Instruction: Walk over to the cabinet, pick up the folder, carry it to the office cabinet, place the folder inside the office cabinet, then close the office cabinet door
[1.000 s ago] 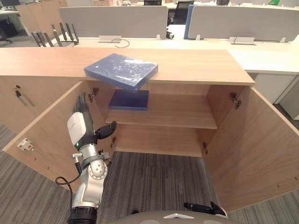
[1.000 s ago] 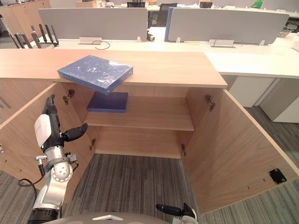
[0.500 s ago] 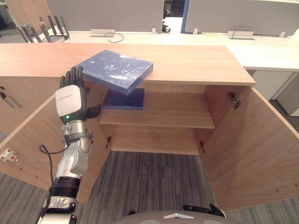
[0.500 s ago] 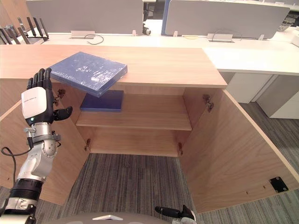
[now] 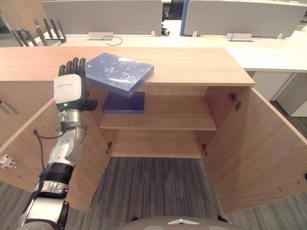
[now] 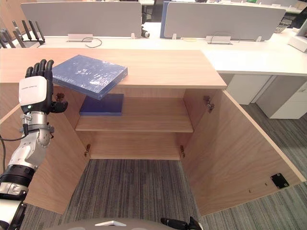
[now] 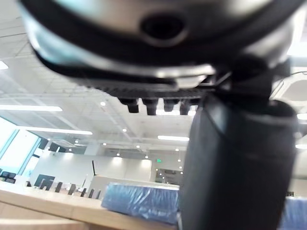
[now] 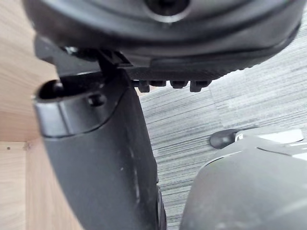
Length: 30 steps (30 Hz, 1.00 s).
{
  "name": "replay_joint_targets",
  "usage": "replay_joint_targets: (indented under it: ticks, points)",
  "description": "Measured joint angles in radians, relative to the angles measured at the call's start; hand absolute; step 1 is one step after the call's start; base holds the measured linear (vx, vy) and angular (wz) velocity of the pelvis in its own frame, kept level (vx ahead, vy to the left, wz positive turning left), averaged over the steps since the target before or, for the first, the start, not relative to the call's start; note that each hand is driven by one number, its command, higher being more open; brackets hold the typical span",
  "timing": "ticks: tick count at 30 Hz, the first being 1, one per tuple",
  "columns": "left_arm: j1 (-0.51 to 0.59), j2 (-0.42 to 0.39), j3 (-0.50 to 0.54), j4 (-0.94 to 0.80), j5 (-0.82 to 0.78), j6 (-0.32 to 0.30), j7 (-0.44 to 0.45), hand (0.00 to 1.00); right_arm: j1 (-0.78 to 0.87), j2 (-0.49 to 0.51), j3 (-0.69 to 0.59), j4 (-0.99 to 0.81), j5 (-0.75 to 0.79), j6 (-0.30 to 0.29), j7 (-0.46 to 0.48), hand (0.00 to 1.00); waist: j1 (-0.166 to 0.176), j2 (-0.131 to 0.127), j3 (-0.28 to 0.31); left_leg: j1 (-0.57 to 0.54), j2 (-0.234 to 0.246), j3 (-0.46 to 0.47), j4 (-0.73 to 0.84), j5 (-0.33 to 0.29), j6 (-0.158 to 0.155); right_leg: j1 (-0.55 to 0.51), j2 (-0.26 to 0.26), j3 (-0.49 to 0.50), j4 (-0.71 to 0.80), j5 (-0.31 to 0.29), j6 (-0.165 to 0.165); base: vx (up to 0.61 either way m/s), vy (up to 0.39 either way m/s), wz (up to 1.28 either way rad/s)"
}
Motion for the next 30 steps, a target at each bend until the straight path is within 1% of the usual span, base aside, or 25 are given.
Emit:
replay_joint_targets:
  ticks: [5, 7, 9, 12, 16, 18, 21, 22, 25, 27, 30]
  points:
    - [-0.046, 0.019, -0.024, 0.022, 0.0, -0.006, -0.001, 1.0, -0.004, -0.002, -0.006, 0.008, 0.0, 0.0, 0.002, 1.0, -0.012, 0.0, 0.0, -0.001, -0.001, 0.002, 0.002, -0.001, -0.001, 0.002, 0.0, 0.002, -0.008, 0.001, 0.001, 0.03, -0.036, -0.02]
    - [-0.073, 0.027, -0.046, 0.056, 0.0, -0.015, -0.002, 1.0, -0.004, -0.002, -0.006, 0.01, 0.0, 0.0, 0.003, 1.0, -0.016, 0.0, 0.0, -0.001, -0.001, 0.0, 0.004, -0.001, -0.001, 0.003, 0.0, 0.003, -0.009, 0.001, 0.001, 0.01, -0.04, -0.01]
    - [-0.106, 0.04, -0.092, 0.081, 0.0, -0.021, -0.006, 1.0, -0.005, -0.003, -0.006, 0.01, 0.0, -0.001, 0.004, 1.0, -0.024, 0.003, 0.001, -0.001, -0.001, 0.0, 0.004, -0.001, -0.001, 0.003, 0.001, 0.004, -0.01, 0.002, 0.0, -0.01, -0.036, -0.02]
    - [-0.131, 0.044, -0.128, 0.087, 0.0, -0.04, -0.014, 1.0, -0.005, -0.007, -0.005, 0.011, 0.001, -0.001, 0.004, 1.0, -0.027, 0.008, 0.005, 0.0, -0.001, 0.001, 0.003, -0.001, -0.001, 0.002, 0.0, 0.005, -0.01, 0.004, -0.004, -0.02, -0.02, -0.02]
    - [-0.143, 0.045, -0.149, 0.093, 0.0, -0.051, -0.023, 1.0, -0.004, -0.007, -0.004, 0.011, 0.001, -0.002, 0.004, 1.0, -0.035, 0.009, 0.006, 0.001, 0.0, 0.002, 0.001, -0.001, -0.001, 0.002, 0.0, 0.006, -0.01, 0.005, -0.005, -0.06, -0.024, -0.01]
    - [-0.171, 0.057, -0.192, 0.128, 0.0, -0.064, -0.028, 1.0, -0.005, -0.008, -0.003, 0.012, 0.001, -0.001, 0.004, 1.0, -0.039, 0.009, 0.006, 0.001, 0.0, 0.002, 0.001, -0.001, -0.001, 0.002, 0.0, 0.006, -0.01, 0.006, -0.004, -0.05, -0.022, 0.0]
    - [-0.183, 0.07, -0.224, 0.136, 0.0, -0.066, -0.038, 1.0, -0.006, -0.008, 0.0, 0.017, 0.002, -0.002, 0.004, 1.0, -0.049, 0.009, 0.006, 0.001, -0.001, 0.002, 0.001, -0.001, -0.001, 0.002, -0.001, 0.007, -0.01, 0.007, -0.004, -0.01, -0.006, 0.0]
    - [-0.2, 0.07, -0.256, 0.148, 0.0, -0.076, -0.044, 0.0, -0.006, -0.008, 0.0, 0.019, 0.003, -0.002, 0.004, 1.0, -0.051, 0.009, 0.006, 0.001, -0.001, 0.003, 0.001, -0.001, -0.001, 0.001, -0.001, 0.008, -0.01, 0.007, -0.003, 0.0, 0.0, 0.0]
    - [-0.225, 0.077, -0.304, 0.172, 0.002, -0.103, -0.065, 0.0, -0.006, -0.009, 0.001, 0.019, 0.002, -0.002, 0.004, 1.0, -0.057, 0.01, 0.007, 0.001, -0.001, 0.004, 0.001, -0.001, -0.001, 0.001, -0.001, 0.009, -0.012, 0.007, -0.003, 0.0, 0.0, 0.0]
    - [-0.225, 0.077, -0.318, 0.176, 0.002, -0.108, -0.067, 0.0, -0.007, -0.009, 0.001, 0.02, 0.003, -0.002, 0.004, 1.0, -0.063, 0.01, 0.007, 0.001, -0.001, 0.006, 0.001, -0.002, -0.001, 0.0, -0.001, 0.011, -0.012, 0.008, -0.003, 0.0, 0.0, 0.0]
    - [-0.226, 0.077, -0.344, 0.199, 0.025, -0.121, -0.07, 0.0, -0.016, -0.009, 0.001, 0.026, 0.003, -0.002, 0.004, 1.0, -0.08, 0.011, 0.008, 0.001, -0.001, 0.009, 0.002, -0.002, -0.001, -0.001, -0.001, 0.014, -0.013, 0.009, -0.004, 0.0, 0.0, -0.03]
